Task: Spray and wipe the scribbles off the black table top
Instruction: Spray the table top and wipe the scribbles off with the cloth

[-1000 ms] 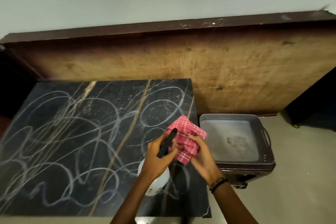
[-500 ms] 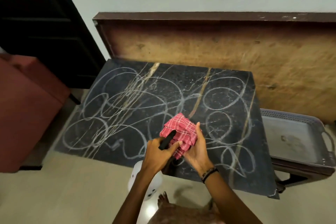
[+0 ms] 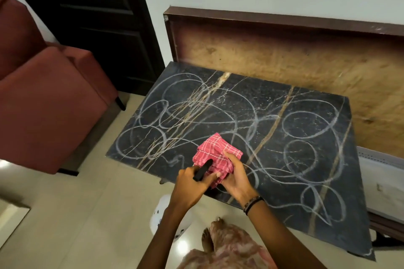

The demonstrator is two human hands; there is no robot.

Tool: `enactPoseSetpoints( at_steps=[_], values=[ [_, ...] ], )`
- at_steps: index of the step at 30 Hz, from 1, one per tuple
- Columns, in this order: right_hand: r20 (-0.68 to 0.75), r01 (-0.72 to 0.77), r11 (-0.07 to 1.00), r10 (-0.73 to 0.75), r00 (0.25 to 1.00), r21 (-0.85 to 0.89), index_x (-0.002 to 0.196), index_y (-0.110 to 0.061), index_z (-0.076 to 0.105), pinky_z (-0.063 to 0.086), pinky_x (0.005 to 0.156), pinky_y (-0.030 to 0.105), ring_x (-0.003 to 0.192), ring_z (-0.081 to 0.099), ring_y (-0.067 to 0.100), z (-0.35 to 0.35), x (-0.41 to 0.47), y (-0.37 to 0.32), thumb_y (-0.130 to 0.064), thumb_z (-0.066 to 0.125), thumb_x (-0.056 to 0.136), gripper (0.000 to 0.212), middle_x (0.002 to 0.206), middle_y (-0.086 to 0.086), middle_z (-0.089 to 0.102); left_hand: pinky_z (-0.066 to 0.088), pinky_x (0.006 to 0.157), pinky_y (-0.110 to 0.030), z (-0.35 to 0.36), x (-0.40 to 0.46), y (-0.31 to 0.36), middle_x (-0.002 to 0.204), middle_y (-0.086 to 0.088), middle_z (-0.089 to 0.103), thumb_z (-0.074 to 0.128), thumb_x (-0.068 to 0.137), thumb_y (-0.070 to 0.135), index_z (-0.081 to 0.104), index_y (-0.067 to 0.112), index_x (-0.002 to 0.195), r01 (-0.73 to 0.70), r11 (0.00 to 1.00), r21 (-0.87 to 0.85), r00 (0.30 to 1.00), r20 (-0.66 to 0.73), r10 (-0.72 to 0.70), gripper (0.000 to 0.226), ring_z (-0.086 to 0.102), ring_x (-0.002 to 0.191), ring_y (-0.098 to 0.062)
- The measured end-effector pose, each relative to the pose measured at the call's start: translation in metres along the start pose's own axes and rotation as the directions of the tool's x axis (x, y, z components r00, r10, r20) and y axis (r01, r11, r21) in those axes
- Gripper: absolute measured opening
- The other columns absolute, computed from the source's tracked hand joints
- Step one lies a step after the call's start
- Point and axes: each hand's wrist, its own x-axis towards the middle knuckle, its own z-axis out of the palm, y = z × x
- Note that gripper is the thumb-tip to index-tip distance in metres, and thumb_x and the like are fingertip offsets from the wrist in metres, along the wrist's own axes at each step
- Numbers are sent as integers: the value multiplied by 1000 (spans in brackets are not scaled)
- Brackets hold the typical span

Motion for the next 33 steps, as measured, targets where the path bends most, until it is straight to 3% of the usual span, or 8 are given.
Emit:
enactPoseSetpoints(
  at_steps=[3,7,11,15,19,23,26,33],
  values=[
    [1,-66,991,66,998,-113,83,-9,73,56,55,26,66,70,17,10,8,0,-4,57,89,18,82,10,70,30,40,-13,-8,4,-3,41,10,42,75,72,47,52,27,50,29,1000,-8,998,-59,-29,38,37,35,-6],
    [37,-64,975,73,997,-211,90,-4,66,58,61,28,69,71,18,26,17,3,8,51,89,19,77,9,73,27,39,-14,-17,9,-9,40,10,39,74,75,45,48,22,49,42,999,24,991,-125,-38,44,35,34,-7],
    [74,-106,974,122,990,-198,100,-5,69,54,80,36,82,68,23,36,25,6,-11,59,90,16,95,14,71,28,39,-15,-26,16,-14,41,10,42,73,76,46,54,21,56,60,996,63,987,-151,-50,38,39,34,-6],
    [64,-166,977,175,982,-134,102,-7,74,58,71,35,77,71,21,46,32,13,-32,62,88,31,100,14,74,25,37,-13,-37,22,-19,33,9,41,75,74,47,48,21,50,77,995,56,983,-172,-67,44,37,31,-7],
    [53,-179,983,181,982,-42,106,-5,71,57,58,27,66,69,16,66,40,27,-34,66,82,38,100,15,72,27,38,-14,-52,31,-29,38,10,43,73,69,57,48,21,49,142,989,43,973,-191,-132,48,40,30,-5],
    [38,-192,975,197,980,-113,108,-7,73,57,83,40,89,72,25,85,59,46,-38,58,90,39,107,16,73,29,37,-11,-74,43,-45,34,13,42,75,68,56,46,25,48,131,991,-13,968,-216,-131,47,45,35,-7],
    [8,-187,973,190,982,-137,98,-13,77,56,81,41,95,72,26,103,74,65,-41,53,93,37,103,14,75,30,38,-11,-99,58,-61,33,13,45,75,69,54,45,25,47,126,989,-75,965,-223,-140,47,45,39,-9],
    [-81,-153,973,140,987,-176,119,-11,63,59,70,35,94,72,26,149,111,105,-45,48,96,44,106,14,74,37,45,-23,-163,91,-110,45,4,57,72,66,63,66,14,61,175,980,-90,983,-38,-179,50,46,40,-8]
  ],
)
